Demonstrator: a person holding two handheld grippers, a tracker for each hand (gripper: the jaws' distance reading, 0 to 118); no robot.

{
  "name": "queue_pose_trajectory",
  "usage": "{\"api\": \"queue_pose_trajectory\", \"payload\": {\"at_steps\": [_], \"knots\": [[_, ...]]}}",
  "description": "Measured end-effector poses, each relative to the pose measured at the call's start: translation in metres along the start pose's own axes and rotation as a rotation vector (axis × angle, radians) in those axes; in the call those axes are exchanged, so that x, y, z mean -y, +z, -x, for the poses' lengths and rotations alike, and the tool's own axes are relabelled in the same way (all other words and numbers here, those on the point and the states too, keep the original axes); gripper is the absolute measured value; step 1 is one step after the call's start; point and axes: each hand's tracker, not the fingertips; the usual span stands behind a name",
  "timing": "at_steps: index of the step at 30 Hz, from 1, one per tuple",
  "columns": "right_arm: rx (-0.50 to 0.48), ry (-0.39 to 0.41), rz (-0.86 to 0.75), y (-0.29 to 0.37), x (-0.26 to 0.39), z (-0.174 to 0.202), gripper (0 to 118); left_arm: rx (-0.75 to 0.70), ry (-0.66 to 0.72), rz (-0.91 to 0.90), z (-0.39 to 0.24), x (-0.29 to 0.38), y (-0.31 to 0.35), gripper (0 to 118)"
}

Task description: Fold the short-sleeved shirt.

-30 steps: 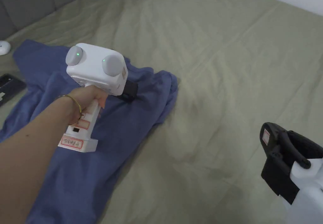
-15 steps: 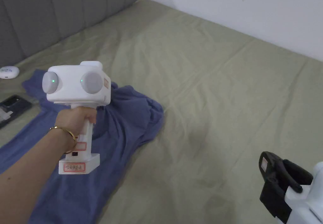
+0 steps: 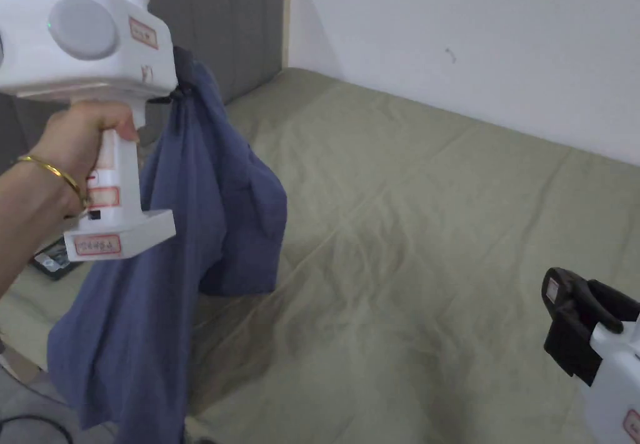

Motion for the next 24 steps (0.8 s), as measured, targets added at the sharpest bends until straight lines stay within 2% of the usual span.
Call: {"api": "queue_pose_trajectory", "payload": {"at_steps": [7, 13, 19, 24], "knots": [[0.067, -0.020, -0.092, 0.051, -0.006, -0.020, 0, 0.179, -0.110, -0.225, -0.087, -0.079, 0.109, 0], [0.168, -0.037, -0.152, 0.092, -0.012, -0.045, 0, 0.332, -0.150, -0.340, -0.171, -0.137, 0.163, 0], [0.287, -0.034, -0.161, 0.129, -0.012, -0.069, 0, 0.382, -0.223, -0.352, -0.253, -0.161, 0.162, 0], [0.382, -0.047, -0.148, 0.153, -0.005, -0.083, 0, 0.431, -0.236, -0.304, -0.303, -0.142, 0.123, 0]]}}
